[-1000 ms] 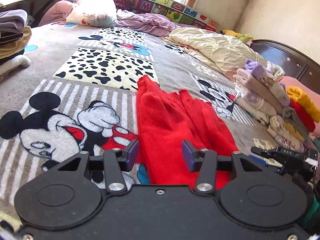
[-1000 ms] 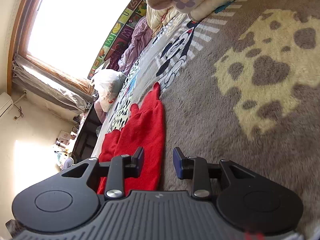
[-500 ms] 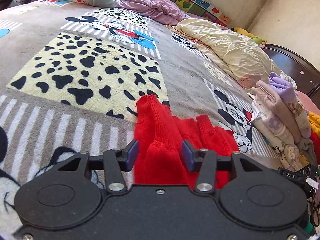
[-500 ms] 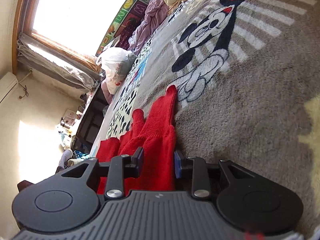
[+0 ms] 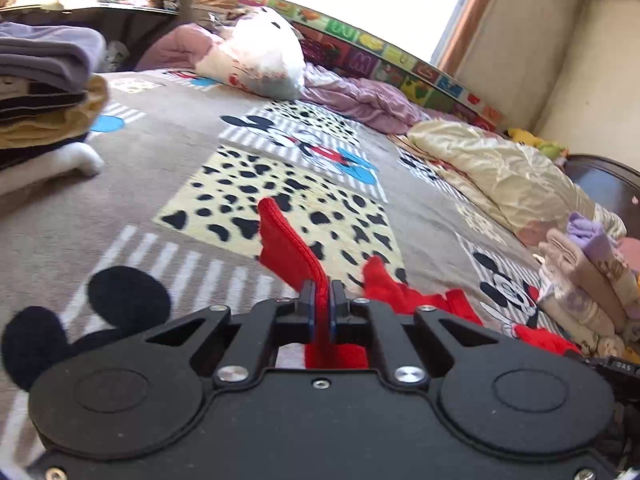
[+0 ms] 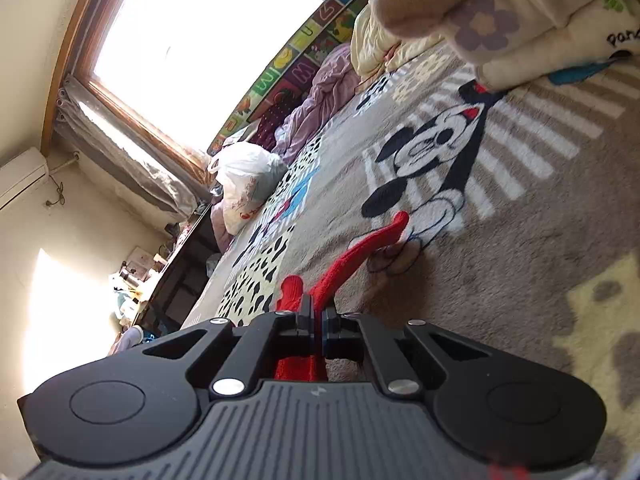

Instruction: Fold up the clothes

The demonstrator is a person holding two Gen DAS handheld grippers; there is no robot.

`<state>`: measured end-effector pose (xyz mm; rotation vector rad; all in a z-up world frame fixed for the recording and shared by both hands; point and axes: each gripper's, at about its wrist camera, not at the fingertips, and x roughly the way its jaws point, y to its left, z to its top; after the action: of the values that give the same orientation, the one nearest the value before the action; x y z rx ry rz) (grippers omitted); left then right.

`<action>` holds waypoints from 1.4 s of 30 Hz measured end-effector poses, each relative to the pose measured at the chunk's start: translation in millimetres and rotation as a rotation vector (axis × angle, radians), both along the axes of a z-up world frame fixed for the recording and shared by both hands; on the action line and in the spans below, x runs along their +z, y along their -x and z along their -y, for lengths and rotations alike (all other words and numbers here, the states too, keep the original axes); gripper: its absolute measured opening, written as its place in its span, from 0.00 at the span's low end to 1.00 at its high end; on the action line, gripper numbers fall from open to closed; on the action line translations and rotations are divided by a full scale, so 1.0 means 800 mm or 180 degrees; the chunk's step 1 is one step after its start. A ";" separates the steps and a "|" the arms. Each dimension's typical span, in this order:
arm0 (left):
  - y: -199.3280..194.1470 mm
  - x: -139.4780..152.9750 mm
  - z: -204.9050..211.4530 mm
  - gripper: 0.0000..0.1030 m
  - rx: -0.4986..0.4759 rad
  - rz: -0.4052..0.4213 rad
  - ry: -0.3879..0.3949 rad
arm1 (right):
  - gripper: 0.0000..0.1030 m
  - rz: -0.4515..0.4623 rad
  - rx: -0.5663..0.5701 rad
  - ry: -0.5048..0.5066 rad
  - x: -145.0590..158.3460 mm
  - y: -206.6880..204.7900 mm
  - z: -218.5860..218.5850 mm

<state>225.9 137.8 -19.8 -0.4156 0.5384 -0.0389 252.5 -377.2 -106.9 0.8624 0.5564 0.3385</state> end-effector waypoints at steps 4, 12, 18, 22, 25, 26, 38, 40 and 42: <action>0.042 -0.001 -0.058 0.04 0.0419 0.0074 0.0122 | 0.05 -0.0038 -0.0353 0.0030 0.001 0.027 0.037; 0.084 -0.024 -0.104 0.04 0.0796 0.0117 0.0223 | 0.05 -0.0119 -0.1020 0.0100 0.000 0.079 0.106; 0.099 -0.032 -0.126 0.04 0.1074 0.0065 0.0303 | 0.05 -0.0382 -0.1172 0.0619 -0.008 0.084 0.099; 0.084 -0.052 -0.138 0.09 0.1258 -0.0429 0.0151 | 0.05 -0.0507 -0.1196 0.0699 -0.016 0.084 0.097; 0.077 -0.059 -0.148 0.30 0.1340 -0.0600 0.0205 | 0.14 -0.0485 -0.1197 0.0948 -0.002 0.090 0.088; 0.075 -0.058 -0.152 0.36 0.1347 -0.0584 0.0285 | 0.17 -0.0463 -0.1210 0.1012 0.002 0.093 0.085; 0.071 -0.042 -0.155 0.00 0.1134 -0.0293 0.0421 | 0.35 0.0281 -0.1416 0.1627 0.049 0.126 0.047; 0.070 -0.039 -0.155 0.00 0.1096 -0.0243 0.0437 | 0.37 0.0401 -0.1230 0.1697 0.053 0.128 0.031; 0.070 -0.036 -0.155 0.00 0.1058 -0.0194 0.0452 | 0.38 0.0488 -0.1022 0.1754 0.056 0.130 0.014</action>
<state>170.1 262.0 -48.9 -0.6423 0.5226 0.2570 148.7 -388.8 -62.3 0.3766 0.3336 -0.0474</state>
